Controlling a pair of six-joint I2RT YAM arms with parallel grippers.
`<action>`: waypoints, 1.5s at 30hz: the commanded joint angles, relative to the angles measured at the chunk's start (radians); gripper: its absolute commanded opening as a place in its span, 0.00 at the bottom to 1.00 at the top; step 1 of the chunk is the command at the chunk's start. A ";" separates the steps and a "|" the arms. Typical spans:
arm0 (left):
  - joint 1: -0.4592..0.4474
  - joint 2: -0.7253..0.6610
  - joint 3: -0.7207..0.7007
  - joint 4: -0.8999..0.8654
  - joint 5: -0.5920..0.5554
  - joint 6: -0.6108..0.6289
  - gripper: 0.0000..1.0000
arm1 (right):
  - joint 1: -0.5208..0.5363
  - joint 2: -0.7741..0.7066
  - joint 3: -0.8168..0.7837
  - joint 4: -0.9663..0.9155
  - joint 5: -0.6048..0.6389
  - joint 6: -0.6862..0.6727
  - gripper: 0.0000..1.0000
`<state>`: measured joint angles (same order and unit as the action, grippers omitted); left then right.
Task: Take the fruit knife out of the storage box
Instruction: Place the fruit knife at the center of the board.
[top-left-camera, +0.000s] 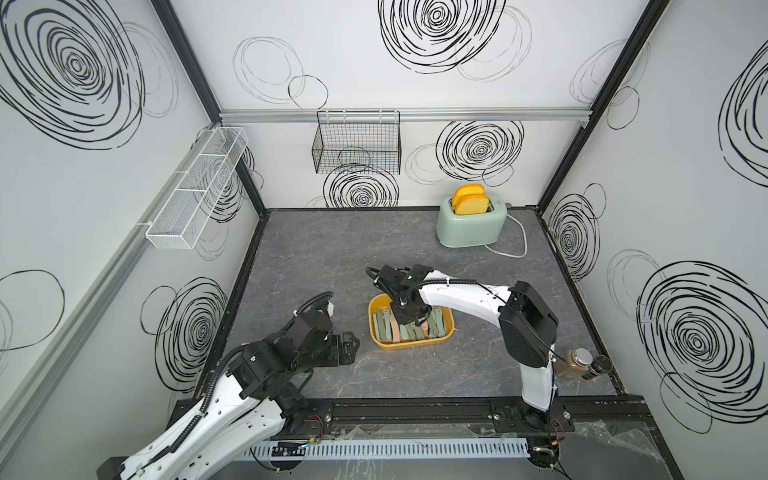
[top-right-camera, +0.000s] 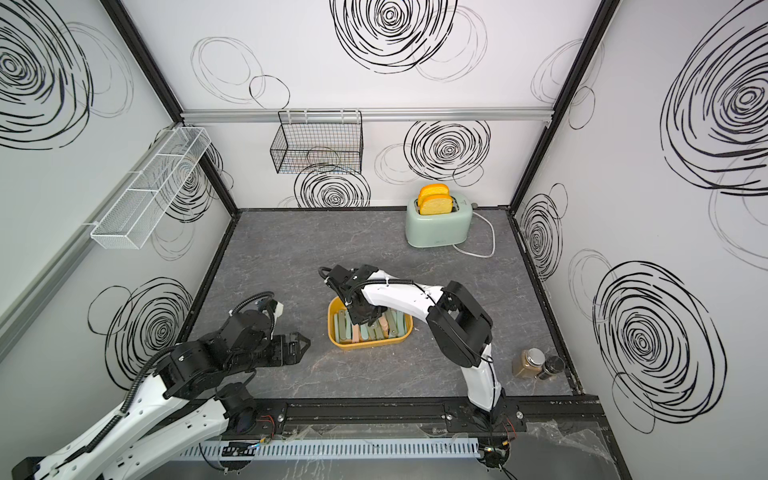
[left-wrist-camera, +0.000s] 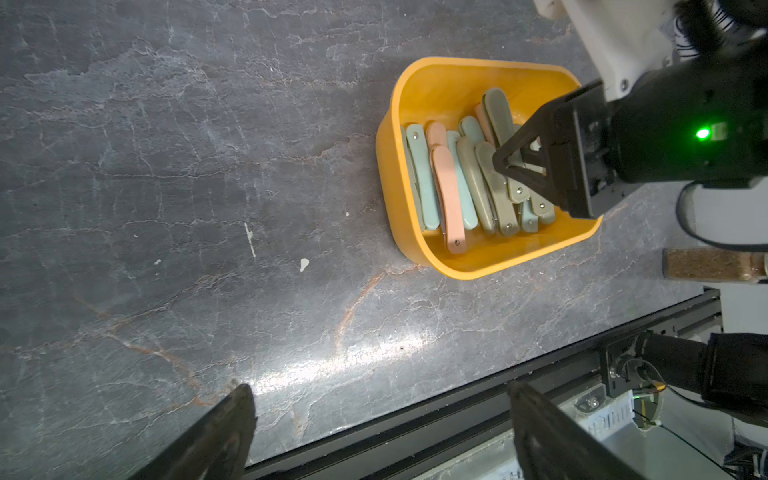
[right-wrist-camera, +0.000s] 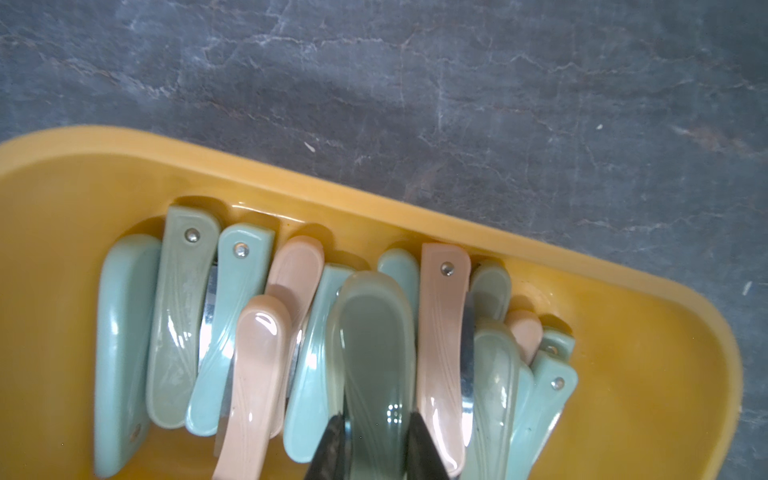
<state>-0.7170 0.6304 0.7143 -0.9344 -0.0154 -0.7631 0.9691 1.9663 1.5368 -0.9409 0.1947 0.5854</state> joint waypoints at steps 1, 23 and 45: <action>0.020 0.044 0.069 0.023 -0.005 0.066 0.98 | -0.025 -0.062 0.060 -0.067 0.008 -0.008 0.09; 0.217 0.310 0.259 0.164 0.144 0.180 0.98 | -0.352 0.448 0.739 -0.177 -0.048 -0.180 0.12; 0.225 0.314 0.198 0.241 0.133 0.200 0.98 | -0.382 0.510 0.730 -0.138 -0.070 -0.191 0.40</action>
<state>-0.5007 0.9543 0.9180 -0.7486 0.1429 -0.5816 0.5919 2.5019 2.2681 -1.0653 0.1223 0.3950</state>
